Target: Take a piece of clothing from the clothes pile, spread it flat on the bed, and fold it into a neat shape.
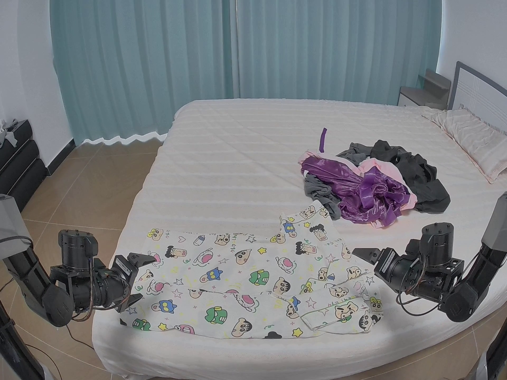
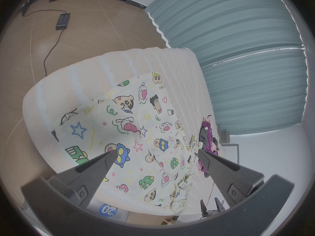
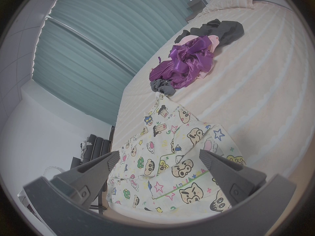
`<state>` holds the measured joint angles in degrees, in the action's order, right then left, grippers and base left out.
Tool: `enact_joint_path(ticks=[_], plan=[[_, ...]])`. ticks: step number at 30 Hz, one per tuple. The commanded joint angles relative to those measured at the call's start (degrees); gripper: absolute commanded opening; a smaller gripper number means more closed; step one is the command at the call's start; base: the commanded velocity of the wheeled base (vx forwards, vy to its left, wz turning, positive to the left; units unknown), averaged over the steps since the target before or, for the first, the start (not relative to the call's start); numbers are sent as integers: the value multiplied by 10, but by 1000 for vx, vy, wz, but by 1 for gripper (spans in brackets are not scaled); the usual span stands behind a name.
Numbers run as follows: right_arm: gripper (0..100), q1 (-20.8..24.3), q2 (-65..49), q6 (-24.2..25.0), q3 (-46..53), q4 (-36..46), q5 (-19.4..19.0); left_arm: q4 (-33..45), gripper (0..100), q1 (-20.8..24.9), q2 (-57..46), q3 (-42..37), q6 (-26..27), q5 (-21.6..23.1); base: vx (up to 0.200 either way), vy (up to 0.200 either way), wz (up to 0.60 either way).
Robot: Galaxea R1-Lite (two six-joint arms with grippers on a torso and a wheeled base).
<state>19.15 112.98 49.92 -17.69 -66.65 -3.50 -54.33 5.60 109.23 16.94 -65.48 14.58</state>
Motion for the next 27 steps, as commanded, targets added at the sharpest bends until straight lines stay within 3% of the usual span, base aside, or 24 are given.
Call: enact_joint_path(ticks=[1, 5, 9, 10, 13, 15, 17, 21, 27], plan=[[100, 1, 3, 0, 0, -1, 0, 0, 100, -1, 3, 1, 1, 1, 0, 200, 0], [100, 1, 3, 0, 0, -1, 0, 1, 100, -5, 1, -1, 16, 1, 0, 50, 0], [100, 2, 2, -1, 5, -1, 0, 0, 100, -33, -9, -24, 120, 4, 0, 0, 0], [100, 2, 2, -1, 5, -1, 0, 0, 100, -33, -9, -24, 120, 4, 0, 0, 0], [100, 4, 0, -3, 9, -1, 0, 5, 100, -45, -8, -29, 231, 7, 0, 0, 0], [100, 5, 0, -3, 10, -1, 0, 6, 100, -48, -5, -26, 256, 7, 0, 0, 0], [100, 12, -3, -4, 13, -1, 0, 4, 100, -55, 41, -21, 349, 7, 0, 0, 0], [100, 14, -4, -5, 16, -2, 0, 3, 100, -73, 96, -13, 470, 8, 0, 0, 0], [100, 15, -4, -5, 17, -1, -1, -1, 100, -78, 153, -2, 538, 11, 0, 0, 0]])
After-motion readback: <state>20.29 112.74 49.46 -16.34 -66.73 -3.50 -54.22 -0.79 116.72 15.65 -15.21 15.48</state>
